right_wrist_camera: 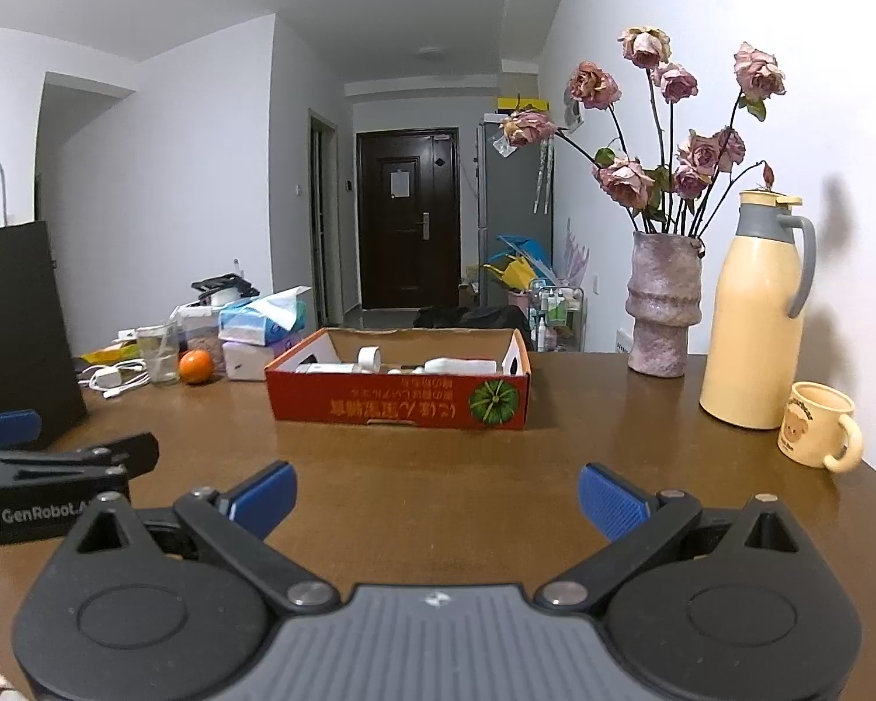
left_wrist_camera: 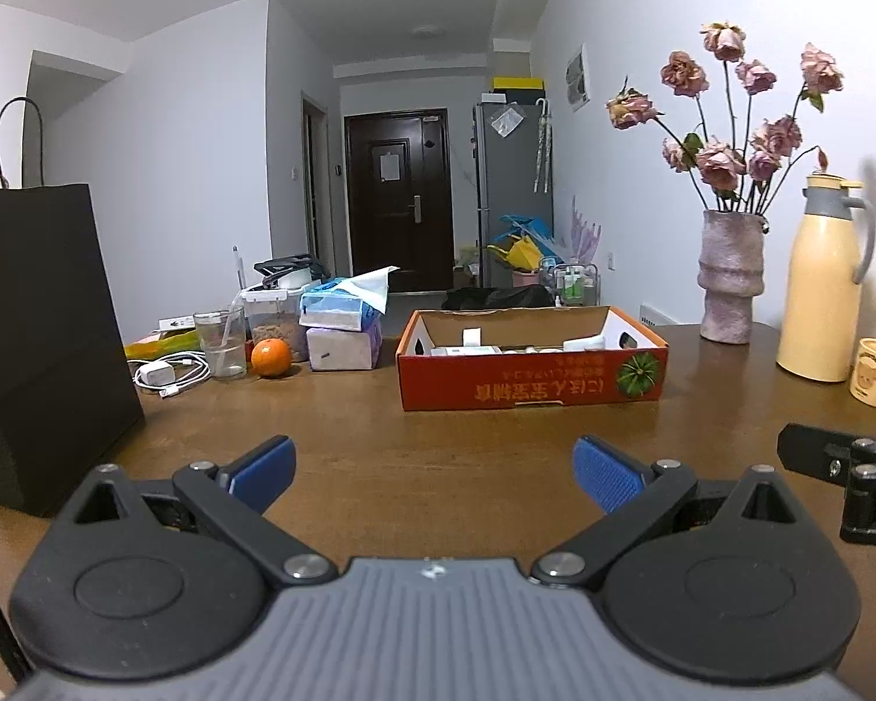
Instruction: Organize rigid objects
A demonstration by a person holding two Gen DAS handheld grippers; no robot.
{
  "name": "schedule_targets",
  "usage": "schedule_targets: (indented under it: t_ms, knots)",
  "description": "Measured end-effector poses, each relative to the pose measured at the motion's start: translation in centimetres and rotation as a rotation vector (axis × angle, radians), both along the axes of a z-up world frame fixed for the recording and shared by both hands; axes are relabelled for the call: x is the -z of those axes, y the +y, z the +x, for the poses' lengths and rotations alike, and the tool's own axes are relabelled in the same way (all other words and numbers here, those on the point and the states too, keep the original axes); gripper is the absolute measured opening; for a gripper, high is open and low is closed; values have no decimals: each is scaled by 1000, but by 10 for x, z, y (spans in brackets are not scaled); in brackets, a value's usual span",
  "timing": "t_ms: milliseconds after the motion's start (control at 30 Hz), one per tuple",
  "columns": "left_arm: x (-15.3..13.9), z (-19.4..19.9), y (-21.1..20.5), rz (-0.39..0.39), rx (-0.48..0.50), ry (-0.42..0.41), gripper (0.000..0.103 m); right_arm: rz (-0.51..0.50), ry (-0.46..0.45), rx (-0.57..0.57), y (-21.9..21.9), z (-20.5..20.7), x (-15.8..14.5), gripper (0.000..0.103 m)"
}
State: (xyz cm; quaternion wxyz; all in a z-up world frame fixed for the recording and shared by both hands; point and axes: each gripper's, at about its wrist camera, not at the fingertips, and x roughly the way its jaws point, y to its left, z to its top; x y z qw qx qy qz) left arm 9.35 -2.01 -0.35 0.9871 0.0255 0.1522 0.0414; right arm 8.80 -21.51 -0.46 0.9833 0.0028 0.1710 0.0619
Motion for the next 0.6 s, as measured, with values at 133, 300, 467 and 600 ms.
schedule_targets:
  t_ms: [133, 300, 467, 600]
  knots:
    - [1, -14, 0, -1, 6, -4, 103, -8, -6, -6, 0, -15, 1, 103]
    - [1, -19, -1, -1, 8, -5, 103, -8, -13, -5, -1, -22, 0, 103]
    - [2, -22, -1, 2, 4, -10, 103, -6, -19, -3, -1, -24, -1, 103]
    - [2, -23, -1, 1, 4, -10, 103, -5, -19, -4, -1, -24, -1, 103]
